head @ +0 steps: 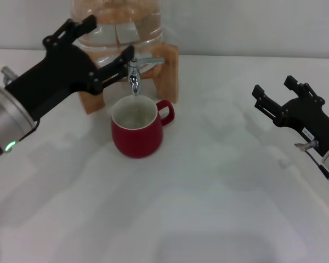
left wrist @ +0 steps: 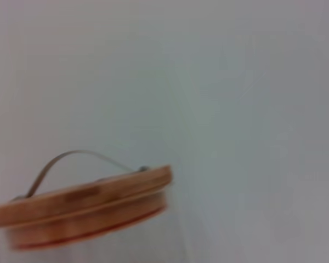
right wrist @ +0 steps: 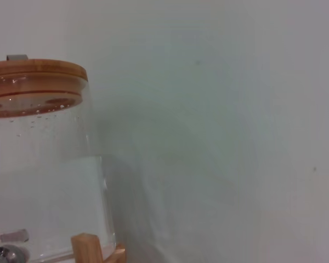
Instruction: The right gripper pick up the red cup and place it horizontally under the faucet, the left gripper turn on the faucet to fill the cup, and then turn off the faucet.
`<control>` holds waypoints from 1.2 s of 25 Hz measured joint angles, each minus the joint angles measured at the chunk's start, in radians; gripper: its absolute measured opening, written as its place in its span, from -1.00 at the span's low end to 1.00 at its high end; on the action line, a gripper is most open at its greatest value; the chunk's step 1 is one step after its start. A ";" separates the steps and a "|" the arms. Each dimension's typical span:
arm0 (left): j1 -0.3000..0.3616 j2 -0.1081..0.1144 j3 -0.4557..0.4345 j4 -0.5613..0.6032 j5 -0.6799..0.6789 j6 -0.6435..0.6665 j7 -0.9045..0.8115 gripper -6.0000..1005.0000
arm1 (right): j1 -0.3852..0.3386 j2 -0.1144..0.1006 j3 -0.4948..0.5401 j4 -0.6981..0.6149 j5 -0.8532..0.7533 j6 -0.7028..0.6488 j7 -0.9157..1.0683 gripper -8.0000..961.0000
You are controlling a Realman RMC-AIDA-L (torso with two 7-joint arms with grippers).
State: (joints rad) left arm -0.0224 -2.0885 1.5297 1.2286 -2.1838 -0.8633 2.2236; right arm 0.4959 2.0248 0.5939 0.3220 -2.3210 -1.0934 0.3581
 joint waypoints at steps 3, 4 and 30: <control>0.008 0.000 0.016 -0.049 -0.095 -0.003 0.079 0.74 | 0.000 0.000 -0.003 0.000 0.000 0.000 -0.008 0.82; 0.012 0.000 0.022 -0.067 -0.128 -0.005 0.108 0.74 | 0.001 0.000 -0.003 0.000 -0.001 0.000 -0.012 0.82; 0.060 -0.001 0.062 -0.463 -0.741 -0.195 0.525 0.74 | 0.020 0.002 0.001 0.000 0.008 -0.042 -0.049 0.82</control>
State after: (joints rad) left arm 0.0375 -2.0894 1.5914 0.7657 -2.9246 -1.0584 2.7489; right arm 0.5159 2.0264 0.5952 0.3217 -2.3131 -1.1356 0.3093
